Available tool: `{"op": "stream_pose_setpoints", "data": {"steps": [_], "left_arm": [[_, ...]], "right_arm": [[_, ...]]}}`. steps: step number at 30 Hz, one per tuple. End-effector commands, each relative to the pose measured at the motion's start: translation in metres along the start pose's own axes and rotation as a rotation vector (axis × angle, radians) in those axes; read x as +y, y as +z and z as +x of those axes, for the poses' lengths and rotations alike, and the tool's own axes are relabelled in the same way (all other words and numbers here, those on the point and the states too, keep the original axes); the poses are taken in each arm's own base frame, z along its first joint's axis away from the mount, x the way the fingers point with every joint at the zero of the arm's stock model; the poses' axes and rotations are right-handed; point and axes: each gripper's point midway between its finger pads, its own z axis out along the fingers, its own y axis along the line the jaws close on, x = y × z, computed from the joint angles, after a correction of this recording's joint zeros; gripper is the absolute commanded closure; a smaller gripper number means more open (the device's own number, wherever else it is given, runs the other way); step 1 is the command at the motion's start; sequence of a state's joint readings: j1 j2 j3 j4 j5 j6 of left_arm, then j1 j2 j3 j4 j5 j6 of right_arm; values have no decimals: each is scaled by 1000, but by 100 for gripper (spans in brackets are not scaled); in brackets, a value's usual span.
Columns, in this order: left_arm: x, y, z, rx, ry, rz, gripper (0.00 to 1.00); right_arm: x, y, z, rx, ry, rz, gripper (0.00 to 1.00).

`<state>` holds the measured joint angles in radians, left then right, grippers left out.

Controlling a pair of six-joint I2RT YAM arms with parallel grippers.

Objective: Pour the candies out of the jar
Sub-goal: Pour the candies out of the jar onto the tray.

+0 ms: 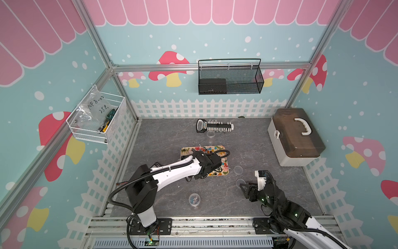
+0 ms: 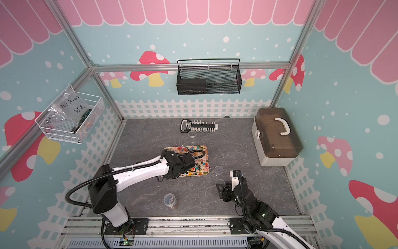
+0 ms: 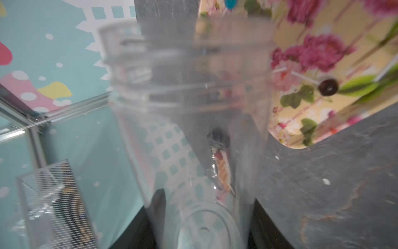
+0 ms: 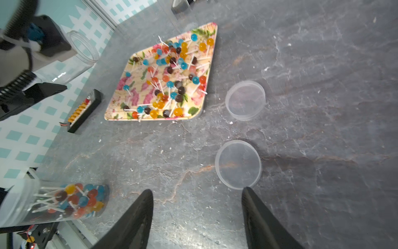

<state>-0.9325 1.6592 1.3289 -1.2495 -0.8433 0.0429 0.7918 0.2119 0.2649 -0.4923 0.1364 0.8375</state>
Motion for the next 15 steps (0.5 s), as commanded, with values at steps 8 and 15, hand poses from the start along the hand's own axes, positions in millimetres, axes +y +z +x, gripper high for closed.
{"op": "stream_pose_setpoints", "data": {"steps": [8,15], "left_arm": [[8,-66,-4,-471,-448,378,54],[-17,-112,-7,-852,-493,618,54]], "right_arm": [[101,-29,-85,-3,-84,-217,37],[204,-36,-155,53,-245,-437,39]]}}
